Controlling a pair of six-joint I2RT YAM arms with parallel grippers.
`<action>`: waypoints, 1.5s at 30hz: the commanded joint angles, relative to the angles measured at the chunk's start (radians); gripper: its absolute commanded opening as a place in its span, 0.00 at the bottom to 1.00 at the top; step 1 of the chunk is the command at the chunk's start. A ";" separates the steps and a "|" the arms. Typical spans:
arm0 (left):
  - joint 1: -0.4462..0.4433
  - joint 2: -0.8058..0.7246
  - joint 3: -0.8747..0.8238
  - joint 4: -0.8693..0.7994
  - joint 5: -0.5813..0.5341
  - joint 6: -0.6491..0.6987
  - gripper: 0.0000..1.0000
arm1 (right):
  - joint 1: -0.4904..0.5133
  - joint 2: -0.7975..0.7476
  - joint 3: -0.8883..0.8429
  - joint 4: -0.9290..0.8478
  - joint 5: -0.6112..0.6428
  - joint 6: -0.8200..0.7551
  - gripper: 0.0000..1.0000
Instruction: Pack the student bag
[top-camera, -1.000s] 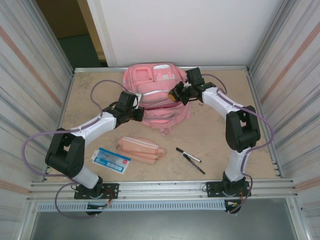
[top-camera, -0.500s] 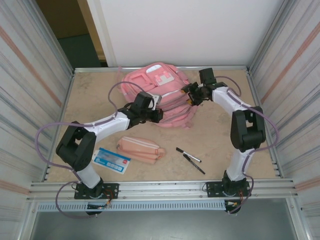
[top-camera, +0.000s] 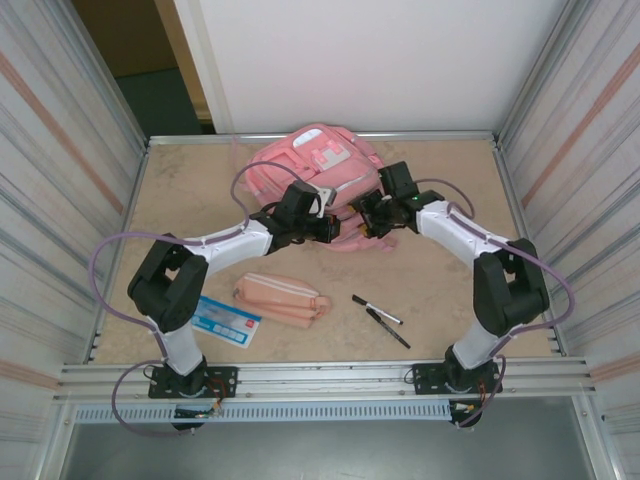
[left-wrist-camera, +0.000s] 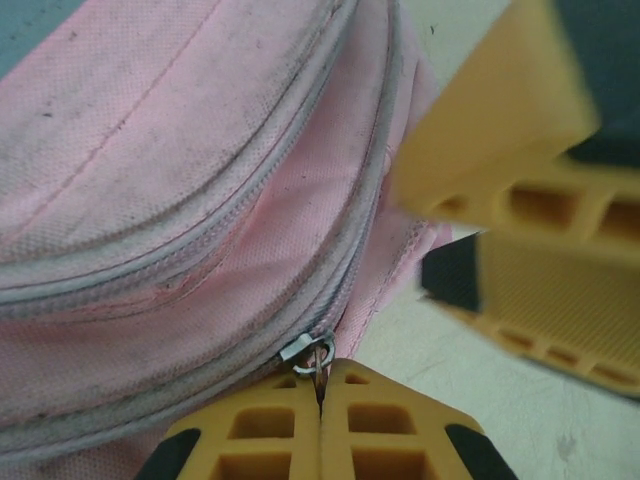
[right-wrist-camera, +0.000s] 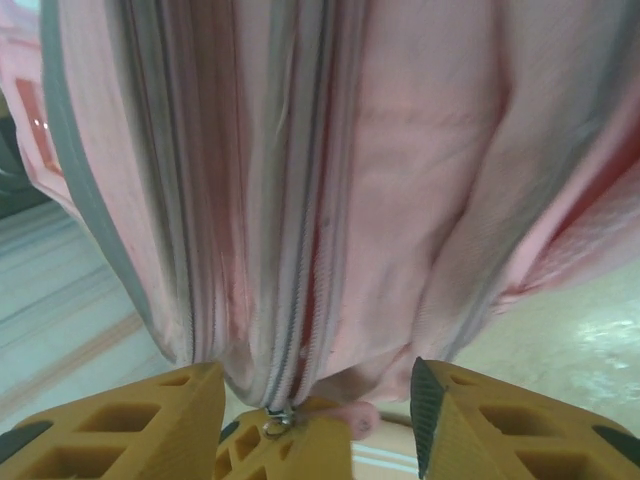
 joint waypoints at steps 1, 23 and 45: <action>-0.023 -0.018 0.030 0.039 0.035 0.016 0.00 | 0.017 0.074 0.044 0.067 -0.036 0.034 0.47; 0.229 -0.139 -0.143 -0.101 -0.290 0.134 0.00 | -0.040 0.083 0.059 0.033 -0.193 -0.095 0.05; 0.368 -0.103 -0.023 -0.118 -0.132 0.290 0.19 | 0.053 0.102 0.054 -0.021 -0.188 -0.221 0.43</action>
